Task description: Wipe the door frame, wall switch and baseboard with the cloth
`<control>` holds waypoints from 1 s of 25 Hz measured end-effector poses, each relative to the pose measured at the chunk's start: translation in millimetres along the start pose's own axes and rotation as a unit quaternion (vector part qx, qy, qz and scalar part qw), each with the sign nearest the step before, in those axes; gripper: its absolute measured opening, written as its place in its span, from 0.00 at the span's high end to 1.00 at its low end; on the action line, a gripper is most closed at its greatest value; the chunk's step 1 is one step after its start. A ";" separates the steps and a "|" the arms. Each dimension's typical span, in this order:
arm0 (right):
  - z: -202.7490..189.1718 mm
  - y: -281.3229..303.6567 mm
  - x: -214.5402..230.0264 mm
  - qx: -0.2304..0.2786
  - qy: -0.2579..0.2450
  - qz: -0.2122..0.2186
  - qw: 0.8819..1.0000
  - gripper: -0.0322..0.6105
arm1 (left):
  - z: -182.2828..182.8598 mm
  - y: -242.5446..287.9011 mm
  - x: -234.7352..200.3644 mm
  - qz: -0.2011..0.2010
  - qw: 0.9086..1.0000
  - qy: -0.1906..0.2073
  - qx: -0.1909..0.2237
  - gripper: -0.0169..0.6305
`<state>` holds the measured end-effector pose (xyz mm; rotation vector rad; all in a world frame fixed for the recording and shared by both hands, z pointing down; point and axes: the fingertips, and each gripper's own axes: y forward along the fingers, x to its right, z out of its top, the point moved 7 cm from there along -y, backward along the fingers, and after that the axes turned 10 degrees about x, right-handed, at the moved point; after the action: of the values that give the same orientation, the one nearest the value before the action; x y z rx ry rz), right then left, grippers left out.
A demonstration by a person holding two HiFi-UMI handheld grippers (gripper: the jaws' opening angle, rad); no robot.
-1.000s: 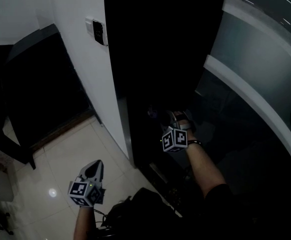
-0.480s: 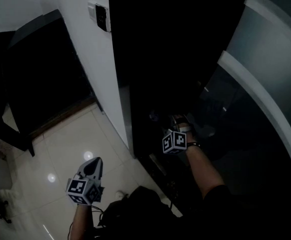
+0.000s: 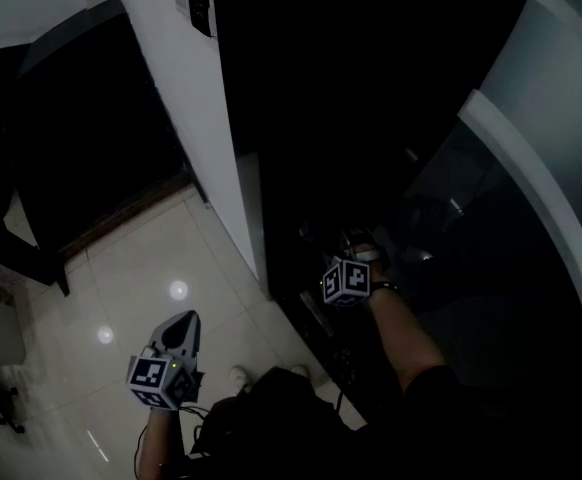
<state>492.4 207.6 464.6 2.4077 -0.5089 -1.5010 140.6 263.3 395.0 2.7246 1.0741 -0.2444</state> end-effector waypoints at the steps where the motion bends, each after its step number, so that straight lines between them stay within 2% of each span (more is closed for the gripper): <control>1: -1.2 2.8 -4.8 -0.002 0.003 0.004 1.000 0.80 | -0.3 -1.3 -1.0 0.003 1.000 0.000 -0.002 0.97; 6: -17.8 16.8 -26.5 -0.062 0.018 0.017 0.998 0.79 | -4.5 -2.0 0.7 0.005 1.000 0.002 -0.011 0.97; 8: -16.1 17.4 -27.4 -0.071 0.030 0.018 0.997 0.79 | -5.8 -1.8 1.4 0.003 1.000 0.004 -0.014 0.97; 12: -7.4 7.2 -21.3 -0.070 0.051 0.016 0.996 0.79 | -3.2 -3.0 2.8 0.001 1.000 0.006 -0.009 0.97; 17: 8.9 -24.6 -7.6 -0.042 0.149 -0.020 0.988 0.79 | 3.9 -1.2 5.3 -0.005 1.000 0.010 0.015 0.97; 20: 25.0 -51.7 -0.4 -0.021 0.188 -0.044 0.981 0.79 | 12.3 -1.9 7.7 -0.006 0.999 0.020 0.048 0.97; 22: 35.0 -75.3 4.8 0.001 0.229 -0.064 0.971 0.80 | 21.4 -4.3 9.2 -0.003 0.997 0.028 0.075 0.97; 23: 39.1 -88.3 7.2 0.018 0.267 -0.077 0.960 0.80 | 26.2 -6.1 9.0 0.001 0.996 0.029 0.088 0.97; 25: 44.2 -115.2 11.9 0.063 0.355 -0.099 0.928 0.80 | 35.0 -10.6 7.2 0.009 0.993 0.025 0.112 0.97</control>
<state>475.5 305.3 390.3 2.9247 -0.2012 -0.5596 135.7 266.9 358.2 2.9516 1.0940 -0.3118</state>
